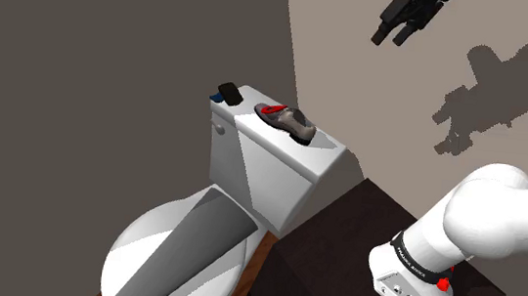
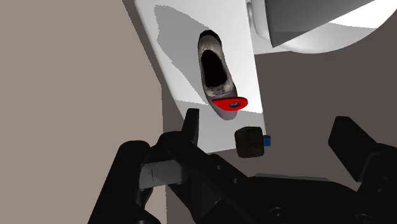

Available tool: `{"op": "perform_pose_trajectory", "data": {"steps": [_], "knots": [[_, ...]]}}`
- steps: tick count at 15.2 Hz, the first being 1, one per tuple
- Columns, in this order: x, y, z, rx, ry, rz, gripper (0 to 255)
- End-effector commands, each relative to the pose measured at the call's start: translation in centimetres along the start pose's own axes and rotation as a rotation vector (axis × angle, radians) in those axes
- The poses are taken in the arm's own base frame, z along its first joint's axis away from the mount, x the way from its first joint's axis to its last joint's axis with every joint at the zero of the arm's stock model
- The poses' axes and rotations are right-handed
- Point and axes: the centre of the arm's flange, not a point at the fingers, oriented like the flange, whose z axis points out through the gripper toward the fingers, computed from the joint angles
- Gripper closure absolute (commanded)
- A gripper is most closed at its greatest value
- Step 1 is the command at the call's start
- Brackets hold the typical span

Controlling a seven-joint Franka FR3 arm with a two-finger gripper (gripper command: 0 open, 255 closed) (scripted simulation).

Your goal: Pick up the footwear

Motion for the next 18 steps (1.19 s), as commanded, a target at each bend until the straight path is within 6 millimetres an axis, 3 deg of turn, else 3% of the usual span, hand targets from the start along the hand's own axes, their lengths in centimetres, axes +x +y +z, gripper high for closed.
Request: {"op": "perform_pose_trajectory", "data": {"steps": [1,18], "knots": [[0.0,0.0,0.0,0.000,0.000,0.000,0],[9.6,-0.1,21.2,-0.087,-0.135,-0.145,0]]}}
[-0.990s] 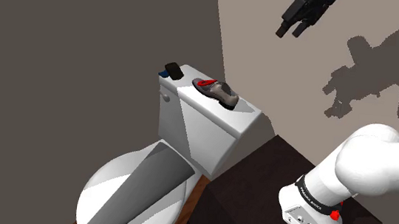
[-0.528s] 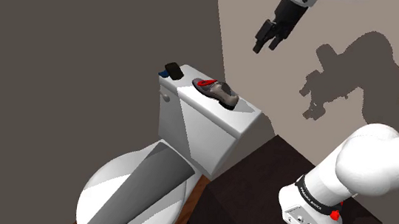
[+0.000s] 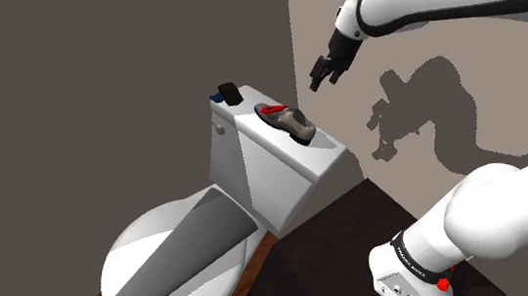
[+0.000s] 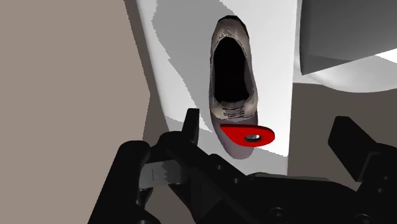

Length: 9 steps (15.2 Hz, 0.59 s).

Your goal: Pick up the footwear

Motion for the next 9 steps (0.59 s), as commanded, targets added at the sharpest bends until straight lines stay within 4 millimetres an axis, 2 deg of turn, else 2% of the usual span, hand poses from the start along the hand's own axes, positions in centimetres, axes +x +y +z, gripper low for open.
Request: {"op": "perform_pose_trajectory", "data": {"steps": [1,9], "knots": [[1.4,0.0,2.3,-0.010,-0.015,-0.018,0],[6.2,-0.1,12.2,-0.051,-0.079,-0.086,0]]}}
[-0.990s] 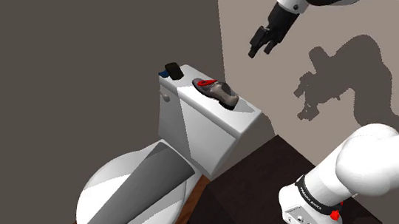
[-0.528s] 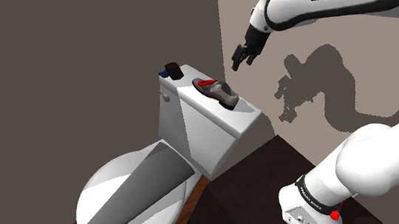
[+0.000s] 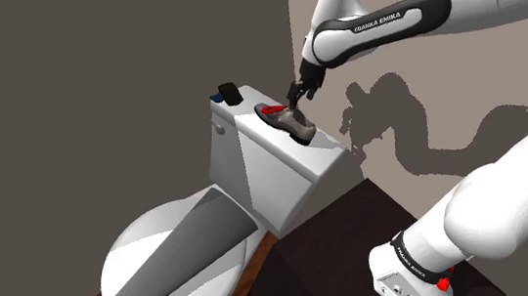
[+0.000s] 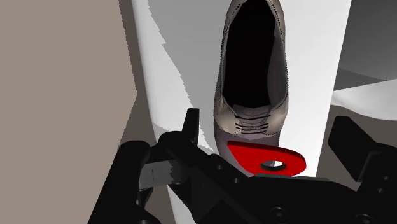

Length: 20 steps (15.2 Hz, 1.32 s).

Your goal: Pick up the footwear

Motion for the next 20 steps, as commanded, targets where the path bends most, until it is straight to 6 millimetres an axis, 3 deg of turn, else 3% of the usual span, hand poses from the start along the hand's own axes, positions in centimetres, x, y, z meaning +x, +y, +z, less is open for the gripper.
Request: {"op": "perform_pose_trajectory", "data": {"steps": [1,8,10,11,20], "knots": [[0.8,0.1,1.9,-0.007,-0.011,-0.012,0],[0.7,-0.3,5.9,-0.007,-0.011,-0.012,0],[0.7,-0.3,5.9,-0.007,-0.011,-0.012,0],[0.7,-0.3,5.8,-0.007,-0.011,-0.012,255],[0.7,-0.3,5.9,-0.007,-0.011,-0.012,255]]}}
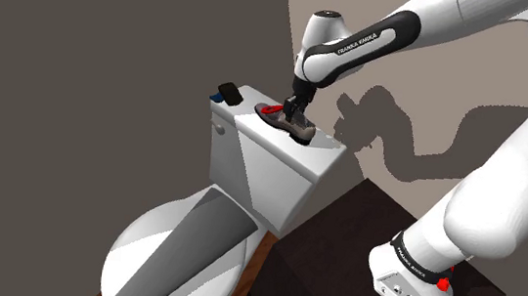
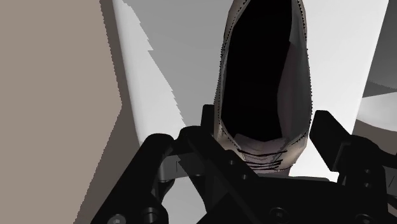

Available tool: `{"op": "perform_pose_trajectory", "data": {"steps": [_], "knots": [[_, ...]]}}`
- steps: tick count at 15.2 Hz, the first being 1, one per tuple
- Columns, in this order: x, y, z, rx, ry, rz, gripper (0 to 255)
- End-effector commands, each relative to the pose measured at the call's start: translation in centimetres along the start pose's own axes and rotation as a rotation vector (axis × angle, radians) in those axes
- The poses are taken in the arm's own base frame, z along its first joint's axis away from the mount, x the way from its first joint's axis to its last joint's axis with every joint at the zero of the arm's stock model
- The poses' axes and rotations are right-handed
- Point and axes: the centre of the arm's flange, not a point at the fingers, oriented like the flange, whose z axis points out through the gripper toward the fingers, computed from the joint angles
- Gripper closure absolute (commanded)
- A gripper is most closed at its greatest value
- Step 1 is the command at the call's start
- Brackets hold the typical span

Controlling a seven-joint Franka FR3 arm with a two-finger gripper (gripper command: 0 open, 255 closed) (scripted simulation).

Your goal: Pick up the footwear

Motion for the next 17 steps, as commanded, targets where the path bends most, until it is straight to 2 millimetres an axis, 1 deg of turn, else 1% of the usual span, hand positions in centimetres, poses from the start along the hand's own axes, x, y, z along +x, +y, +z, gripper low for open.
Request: {"op": "perform_pose_trajectory", "data": {"steps": [1,15,17], "knots": [[0.0,0.0,-0.4,0.001,-0.002,0.000,255],[0.2,0.8,-7.7,0.001,-0.002,0.000,255],[0.2,0.9,-7.8,0.001,-0.002,0.000,255]]}}
